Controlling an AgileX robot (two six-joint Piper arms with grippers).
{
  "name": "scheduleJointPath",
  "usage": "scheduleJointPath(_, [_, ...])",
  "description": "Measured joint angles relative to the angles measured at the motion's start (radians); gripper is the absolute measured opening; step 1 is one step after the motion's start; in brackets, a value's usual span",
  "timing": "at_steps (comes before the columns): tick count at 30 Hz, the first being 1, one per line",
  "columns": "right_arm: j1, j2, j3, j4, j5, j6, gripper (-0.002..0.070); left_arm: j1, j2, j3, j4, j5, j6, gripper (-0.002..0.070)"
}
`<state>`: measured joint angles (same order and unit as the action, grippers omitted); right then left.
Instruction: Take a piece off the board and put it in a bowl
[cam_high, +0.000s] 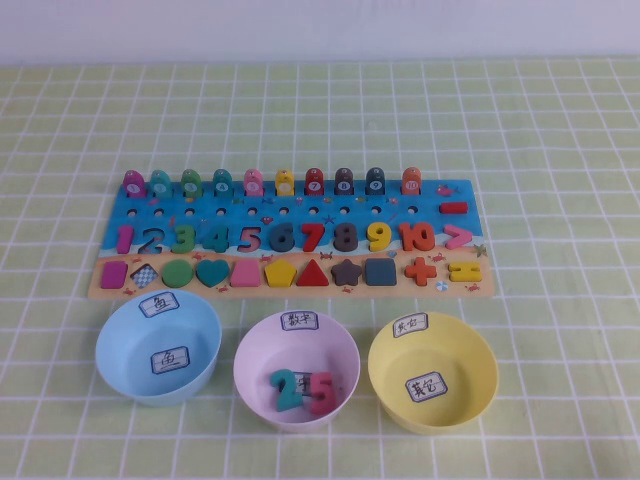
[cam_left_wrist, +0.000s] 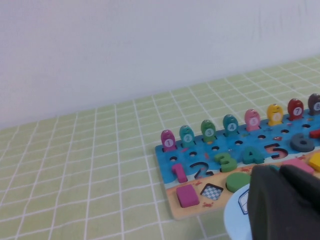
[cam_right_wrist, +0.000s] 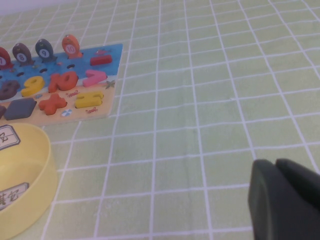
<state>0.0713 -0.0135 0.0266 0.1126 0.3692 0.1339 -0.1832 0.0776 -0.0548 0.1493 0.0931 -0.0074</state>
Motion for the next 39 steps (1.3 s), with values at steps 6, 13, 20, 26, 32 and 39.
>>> scheduleJointPath(6, [0.000, 0.000, 0.000, 0.000, 0.000, 0.000, -0.0017, 0.048, -0.030, 0.069, -0.036, -0.024, 0.000, -0.0002])
scheduleJointPath(13, [0.000, 0.000, 0.000, 0.000, 0.000, 0.000, -0.0017, 0.054, -0.033, 0.081, -0.049, -0.016, 0.000, -0.0003])
scheduleJointPath(20, [0.000, 0.000, 0.000, 0.000, 0.000, 0.000, -0.0017, 0.054, -0.034, 0.081, -0.053, 0.057, 0.000, -0.0003])
scheduleJointPath(26, [0.000, 0.000, 0.000, 0.000, 0.000, 0.000, -0.0017, 0.058, -0.079, 0.081, -0.053, 0.175, 0.000, -0.0003])
scheduleJointPath(32, [0.000, 0.000, 0.000, 0.000, 0.000, 0.000, -0.0017, 0.095, -0.088, 0.081, -0.055, 0.271, 0.000, -0.0003])
scheduleJointPath(39, [0.000, 0.000, 0.000, 0.000, 0.000, 0.000, -0.0017, 0.145, -0.088, 0.081, -0.057, 0.279, 0.007, -0.0003])
